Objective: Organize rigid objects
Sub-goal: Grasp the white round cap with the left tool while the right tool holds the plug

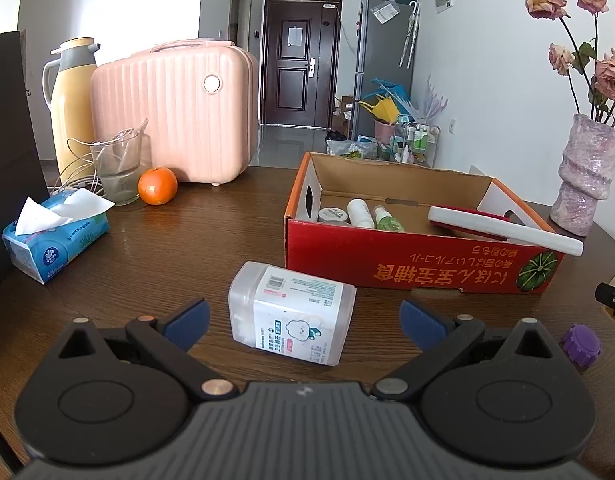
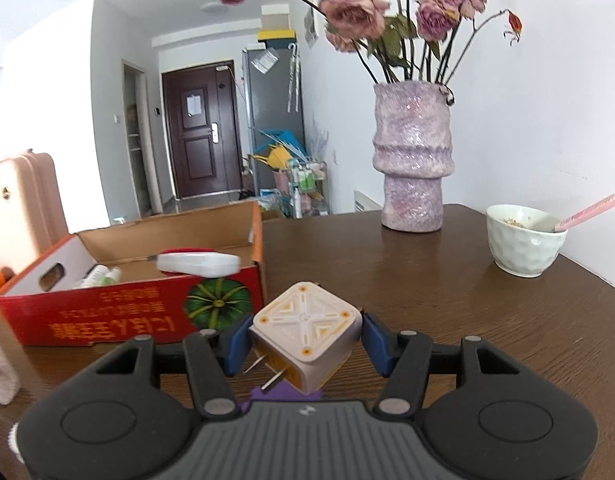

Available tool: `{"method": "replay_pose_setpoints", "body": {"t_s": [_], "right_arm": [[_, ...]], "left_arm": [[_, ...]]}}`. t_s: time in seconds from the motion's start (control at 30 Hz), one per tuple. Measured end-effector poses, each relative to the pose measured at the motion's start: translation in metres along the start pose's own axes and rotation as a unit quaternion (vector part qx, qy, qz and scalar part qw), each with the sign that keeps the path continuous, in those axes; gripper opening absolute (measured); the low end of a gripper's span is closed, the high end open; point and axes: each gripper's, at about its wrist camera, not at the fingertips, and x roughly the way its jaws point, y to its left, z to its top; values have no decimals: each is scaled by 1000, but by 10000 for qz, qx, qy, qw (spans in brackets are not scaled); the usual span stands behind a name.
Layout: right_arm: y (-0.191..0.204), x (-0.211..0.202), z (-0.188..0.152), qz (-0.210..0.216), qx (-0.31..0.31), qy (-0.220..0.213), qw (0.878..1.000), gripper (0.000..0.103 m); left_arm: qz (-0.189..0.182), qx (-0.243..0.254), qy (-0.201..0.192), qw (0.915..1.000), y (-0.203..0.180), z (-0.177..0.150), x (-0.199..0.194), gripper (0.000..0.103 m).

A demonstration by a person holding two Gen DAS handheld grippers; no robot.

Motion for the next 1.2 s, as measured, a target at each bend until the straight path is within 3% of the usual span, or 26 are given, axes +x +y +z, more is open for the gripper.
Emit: {"method": "replay_pose_setpoints", "body": {"t_s": [0.43, 0.83, 1.2], "right_arm": [[20, -48, -11, 517, -165, -221, 9983, 58], [26, -58, -15, 796, -203, -178, 9965, 58], [30, -63, -16, 919, -260, -186, 9953, 58]], "left_arm": [[-185, 249, 93, 9995, -15, -11, -3, 103], [-640, 850, 438, 9934, -45, -33, -3, 103], [-728, 1044, 745, 9891, -55, -43, 8, 103]]}}
